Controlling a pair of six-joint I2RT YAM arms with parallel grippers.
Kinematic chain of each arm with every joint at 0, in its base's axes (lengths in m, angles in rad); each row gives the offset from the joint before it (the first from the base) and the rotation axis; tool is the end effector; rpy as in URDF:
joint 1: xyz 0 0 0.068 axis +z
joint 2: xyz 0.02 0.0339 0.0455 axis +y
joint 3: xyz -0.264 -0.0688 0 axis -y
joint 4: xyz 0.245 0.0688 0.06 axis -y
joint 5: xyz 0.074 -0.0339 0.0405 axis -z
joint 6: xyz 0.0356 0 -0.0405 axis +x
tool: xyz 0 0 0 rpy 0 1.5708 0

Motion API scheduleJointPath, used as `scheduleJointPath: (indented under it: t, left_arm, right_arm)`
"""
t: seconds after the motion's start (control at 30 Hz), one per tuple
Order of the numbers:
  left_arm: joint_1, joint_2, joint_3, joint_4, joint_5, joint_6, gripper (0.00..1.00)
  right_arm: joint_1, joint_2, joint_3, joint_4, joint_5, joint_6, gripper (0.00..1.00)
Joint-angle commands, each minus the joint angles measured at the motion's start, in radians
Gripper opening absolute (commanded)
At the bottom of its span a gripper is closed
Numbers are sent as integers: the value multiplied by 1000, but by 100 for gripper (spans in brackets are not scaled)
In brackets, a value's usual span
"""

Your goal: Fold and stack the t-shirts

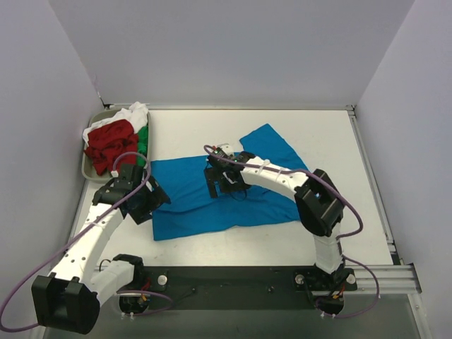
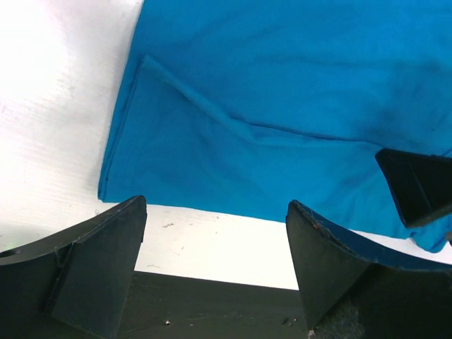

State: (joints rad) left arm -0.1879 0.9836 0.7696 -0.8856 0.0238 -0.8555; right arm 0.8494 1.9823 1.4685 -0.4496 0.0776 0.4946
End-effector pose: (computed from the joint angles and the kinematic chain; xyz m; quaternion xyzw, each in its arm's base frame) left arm 0.1724 -0.0336 0.2422 -0.3159 0.9195 -0.1264 0.1966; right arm 0.2867 0.3218 0.1974 -0.1569 0.9406 0.1571 0.2569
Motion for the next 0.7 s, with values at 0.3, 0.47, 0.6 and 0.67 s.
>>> scheduleJointPath:
  t: [0.3,0.47,0.6,0.67]
  left_arm:
    - [-24,311,310,154,11,105,90]
    - [-33,486,436,169,27,105,90]
    - [-33,566,514,189,36,99,90]
    - [-31,613,560,188,50,98,90]
  right_arm:
    - [-345,-381,64,-169,107,-28,93]
    - [-576,-243,140,-150,-71,-27,93]
    - [-680,-126,213,-140,-175,-10,93]
    - [-705,-61,223,-130,-232,-1,92]
